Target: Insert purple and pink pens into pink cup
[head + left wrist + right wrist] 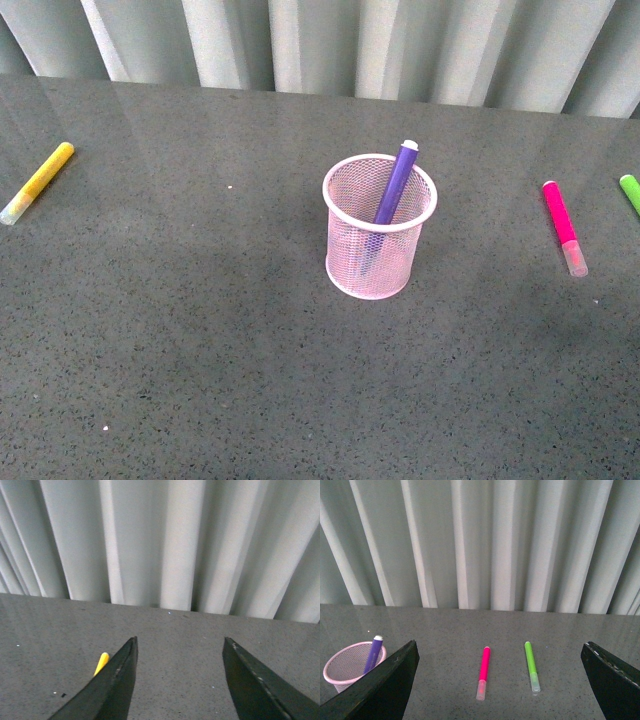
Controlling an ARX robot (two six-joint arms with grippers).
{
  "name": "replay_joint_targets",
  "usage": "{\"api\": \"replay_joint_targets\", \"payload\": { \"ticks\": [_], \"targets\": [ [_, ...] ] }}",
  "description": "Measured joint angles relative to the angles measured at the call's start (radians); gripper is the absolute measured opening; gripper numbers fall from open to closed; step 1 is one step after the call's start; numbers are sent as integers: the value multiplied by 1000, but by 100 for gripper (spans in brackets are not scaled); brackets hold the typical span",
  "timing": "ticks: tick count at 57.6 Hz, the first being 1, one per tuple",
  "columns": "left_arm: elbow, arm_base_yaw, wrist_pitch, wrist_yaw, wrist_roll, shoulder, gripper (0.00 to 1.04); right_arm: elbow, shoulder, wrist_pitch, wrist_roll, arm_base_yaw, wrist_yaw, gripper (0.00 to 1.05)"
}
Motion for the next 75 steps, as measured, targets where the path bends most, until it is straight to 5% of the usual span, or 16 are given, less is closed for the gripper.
{"api": "replay_joint_targets", "payload": {
  "ticks": [13, 28, 75],
  "targets": [
    [-140, 51, -45, 56, 7, -177, 3, 0, 0, 0, 0, 0, 0, 98],
    [-254, 150, -85, 143, 9, -332, 4, 0, 0, 0, 0, 0, 0, 98],
    [-293, 151, -583, 149, 10, -892, 4, 0, 0, 0, 0, 0, 0, 98]
  ]
}}
